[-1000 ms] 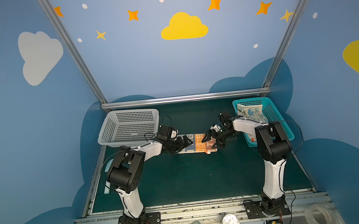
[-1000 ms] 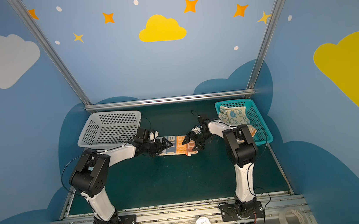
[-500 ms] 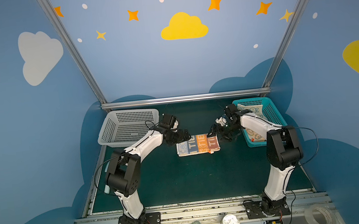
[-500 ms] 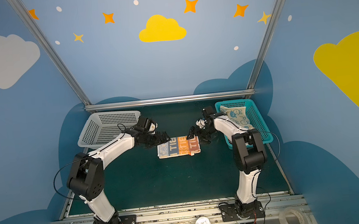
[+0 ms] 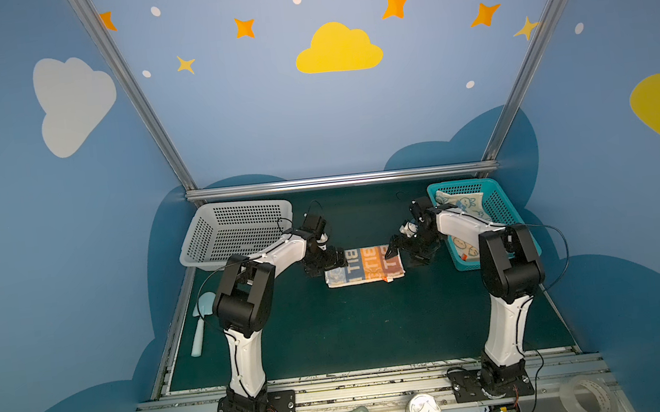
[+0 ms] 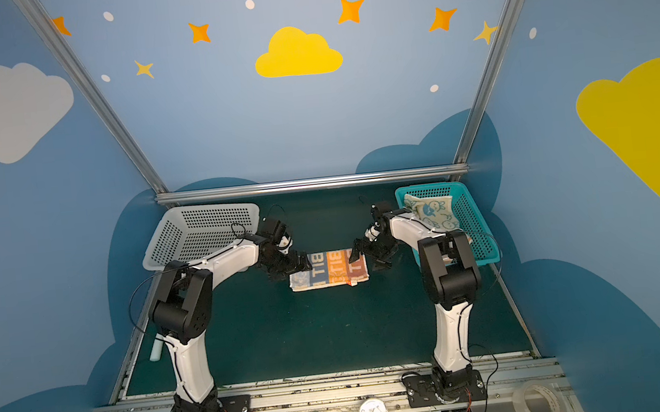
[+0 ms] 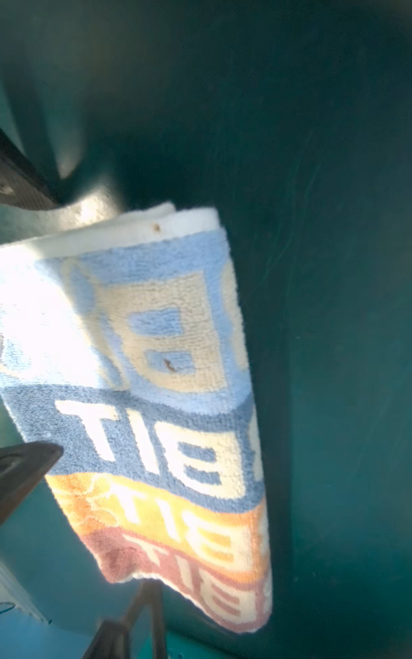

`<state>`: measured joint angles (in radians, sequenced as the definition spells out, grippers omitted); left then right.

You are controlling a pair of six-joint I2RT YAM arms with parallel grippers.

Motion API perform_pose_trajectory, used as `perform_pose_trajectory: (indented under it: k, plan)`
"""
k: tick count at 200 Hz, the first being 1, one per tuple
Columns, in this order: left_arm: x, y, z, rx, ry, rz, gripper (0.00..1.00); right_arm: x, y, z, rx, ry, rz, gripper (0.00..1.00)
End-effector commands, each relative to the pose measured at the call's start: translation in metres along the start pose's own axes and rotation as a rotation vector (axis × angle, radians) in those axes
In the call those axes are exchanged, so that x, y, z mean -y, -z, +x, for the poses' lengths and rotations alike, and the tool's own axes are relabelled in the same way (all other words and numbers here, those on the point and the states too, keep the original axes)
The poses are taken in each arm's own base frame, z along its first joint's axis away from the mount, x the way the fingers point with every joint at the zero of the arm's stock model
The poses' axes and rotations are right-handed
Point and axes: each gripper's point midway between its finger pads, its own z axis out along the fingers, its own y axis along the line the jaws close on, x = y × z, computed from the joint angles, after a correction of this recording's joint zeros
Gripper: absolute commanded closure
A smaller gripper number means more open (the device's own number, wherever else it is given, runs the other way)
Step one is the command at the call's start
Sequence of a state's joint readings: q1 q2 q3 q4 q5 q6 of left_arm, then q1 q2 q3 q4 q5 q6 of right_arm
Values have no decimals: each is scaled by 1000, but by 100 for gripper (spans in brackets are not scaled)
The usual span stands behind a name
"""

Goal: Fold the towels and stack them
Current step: 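Pinch the folded RABBIT towel's ends with both grippers and lift it, then carry the folded towel with both grippers and lower it into the white basket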

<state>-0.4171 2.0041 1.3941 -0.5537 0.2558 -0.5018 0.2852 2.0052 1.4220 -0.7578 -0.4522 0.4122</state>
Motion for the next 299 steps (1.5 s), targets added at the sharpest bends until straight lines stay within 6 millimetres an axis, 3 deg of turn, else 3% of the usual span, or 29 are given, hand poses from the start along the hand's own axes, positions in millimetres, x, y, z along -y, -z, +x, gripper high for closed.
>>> perform_pose_trajectory:
  k: [1, 25, 42, 84, 109, 143, 169, 217, 256, 299]
  plan:
    - [-7, -17, 17, -86, 5, -12, 1, 8, -15, -1, -19, -22, 27, 11]
    - [-9, -24, 23, -103, -6, -32, 5, 4, -27, 0, -35, -25, 32, 11]
    - [-10, -30, 26, -112, -13, -33, 15, -2, -32, 2, -39, -32, 15, 11]
    - [-9, -35, 28, -112, -40, -48, 47, -18, -42, 5, -57, -47, -36, 11]
    - [-12, -32, 24, -107, -64, -77, 77, -24, -44, 7, -65, -44, -49, 11]
    - [-13, -23, 16, -99, -98, -119, 94, -29, -41, 8, -63, -30, -58, 11]
    - [-11, 4, 0, -62, -161, -195, 97, -39, -32, 8, -46, 4, -69, 11]
    - [-17, 76, -39, 1, -306, -434, 97, -72, -6, 3, -11, 77, -100, 11]
    - [-24, 137, -74, 122, -364, -544, 97, -116, 8, -4, 29, 170, -135, 11]
    - [-53, 189, -111, 187, -388, -598, 97, -165, 24, -12, 64, 265, -153, 11]
